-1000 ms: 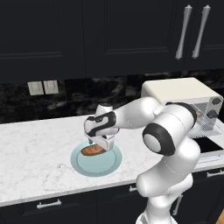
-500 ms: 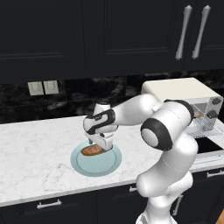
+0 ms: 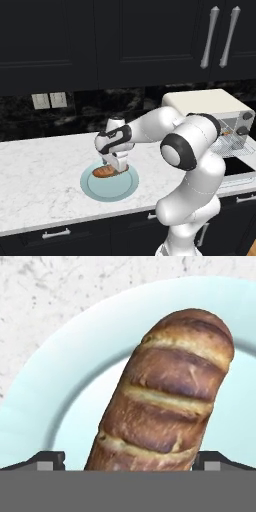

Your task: Pick up the kebab skewer and baguette bread, and place them inside the toaster oven. Close the toaster oven door and start by setting the timer.

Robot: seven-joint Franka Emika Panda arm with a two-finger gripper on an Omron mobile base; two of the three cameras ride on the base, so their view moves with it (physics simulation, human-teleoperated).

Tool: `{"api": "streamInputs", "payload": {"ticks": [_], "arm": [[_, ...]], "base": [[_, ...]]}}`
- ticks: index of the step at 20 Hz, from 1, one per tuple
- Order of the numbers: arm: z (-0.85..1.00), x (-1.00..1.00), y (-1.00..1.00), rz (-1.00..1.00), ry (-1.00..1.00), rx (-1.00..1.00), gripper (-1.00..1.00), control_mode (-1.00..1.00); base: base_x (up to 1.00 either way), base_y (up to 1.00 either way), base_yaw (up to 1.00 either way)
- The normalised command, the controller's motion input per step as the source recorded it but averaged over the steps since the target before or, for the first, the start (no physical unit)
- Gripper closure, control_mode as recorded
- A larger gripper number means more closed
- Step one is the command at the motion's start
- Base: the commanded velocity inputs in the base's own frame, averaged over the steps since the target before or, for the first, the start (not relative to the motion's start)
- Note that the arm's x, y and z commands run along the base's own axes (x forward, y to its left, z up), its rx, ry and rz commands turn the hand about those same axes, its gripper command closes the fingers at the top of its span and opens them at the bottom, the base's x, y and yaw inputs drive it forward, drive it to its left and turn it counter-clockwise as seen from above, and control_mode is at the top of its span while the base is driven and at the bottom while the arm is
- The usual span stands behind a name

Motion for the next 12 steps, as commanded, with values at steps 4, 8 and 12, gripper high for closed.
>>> {"api": "streamInputs", "payload": {"ticks": [4, 8, 12], "arm": [[-0.44, -0.26, -0.18, -0.11, 0.00, 0.00, -1.00, -1.00], [-0.39, -0.32, -0.29, -0.09, 0.00, 0.01, -1.00, -1.00], [-0.23, -0.35, -0.27, -0.06, 0.00, 0.02, -1.00, -1.00]], "base": [[0.00, 0.00, 0.00], [0.00, 0.00, 0.00], [0.00, 0.00, 0.00]]}}
